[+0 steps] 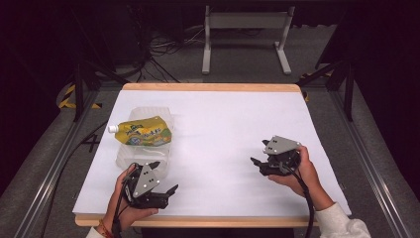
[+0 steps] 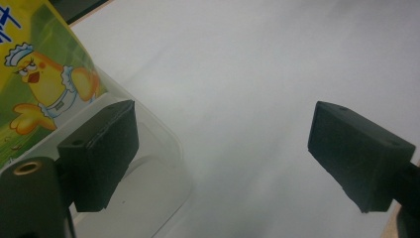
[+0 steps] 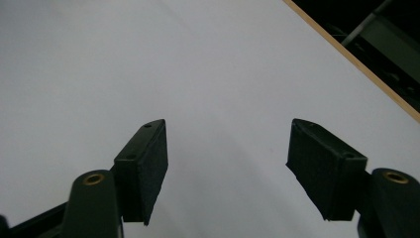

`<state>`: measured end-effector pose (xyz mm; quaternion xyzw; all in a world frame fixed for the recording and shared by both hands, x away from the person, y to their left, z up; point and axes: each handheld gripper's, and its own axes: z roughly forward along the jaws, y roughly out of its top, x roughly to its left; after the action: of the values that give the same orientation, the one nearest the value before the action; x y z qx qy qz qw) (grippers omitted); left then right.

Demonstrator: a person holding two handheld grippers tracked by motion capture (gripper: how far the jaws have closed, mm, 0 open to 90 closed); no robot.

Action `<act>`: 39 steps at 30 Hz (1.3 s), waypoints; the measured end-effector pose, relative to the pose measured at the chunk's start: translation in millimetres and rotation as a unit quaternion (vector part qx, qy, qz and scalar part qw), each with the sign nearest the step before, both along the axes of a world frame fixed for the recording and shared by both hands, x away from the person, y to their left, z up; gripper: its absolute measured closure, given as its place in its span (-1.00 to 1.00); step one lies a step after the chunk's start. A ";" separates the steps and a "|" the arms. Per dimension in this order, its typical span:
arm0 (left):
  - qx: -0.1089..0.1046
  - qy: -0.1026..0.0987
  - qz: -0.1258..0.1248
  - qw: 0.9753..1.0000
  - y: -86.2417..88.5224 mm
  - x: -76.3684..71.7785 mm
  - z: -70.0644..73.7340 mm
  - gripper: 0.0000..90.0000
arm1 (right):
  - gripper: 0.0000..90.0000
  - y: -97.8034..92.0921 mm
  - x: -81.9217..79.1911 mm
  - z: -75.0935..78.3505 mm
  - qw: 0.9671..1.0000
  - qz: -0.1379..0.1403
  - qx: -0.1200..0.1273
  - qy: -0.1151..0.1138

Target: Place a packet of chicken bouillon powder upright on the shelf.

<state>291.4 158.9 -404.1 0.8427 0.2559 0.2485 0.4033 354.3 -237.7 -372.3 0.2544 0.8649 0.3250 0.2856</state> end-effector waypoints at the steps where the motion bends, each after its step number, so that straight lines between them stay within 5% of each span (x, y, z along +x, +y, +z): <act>1: 0.002 -0.011 0.003 1.000 -0.9 -2.4 1.9 -0.69 | -0.31 -2.3 -1.4 -1.8 1.000 -0.003 0.000 0.000; 8: -0.013 0.002 -0.028 1.000 -5.7 -6.5 3.9 -0.70 | -0.36 -20.1 -13.0 -11.3 1.000 -0.017 0.003 -0.003; 19: 0.017 0.025 -0.061 0.998 -23.3 -4.2 -10.8 -0.69 | -0.43 -46.3 -26.4 -19.7 0.999 -0.039 0.017 0.001; 33: 0.029 0.049 -0.069 0.996 -30.6 1.2 -28.6 -0.67 | -0.55 -83.0 -46.8 -45.4 0.997 -0.077 0.026 0.000; 39: 0.036 0.051 -0.066 0.996 -31.1 5.3 -34.6 -0.67 | -0.59 -97.8 -55.4 -53.6 0.994 -0.090 0.061 0.010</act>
<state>296.7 127.8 -438.7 0.8832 0.2113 0.1871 0.3746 298.9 -335.5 -425.9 0.3510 0.8199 0.3479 0.2891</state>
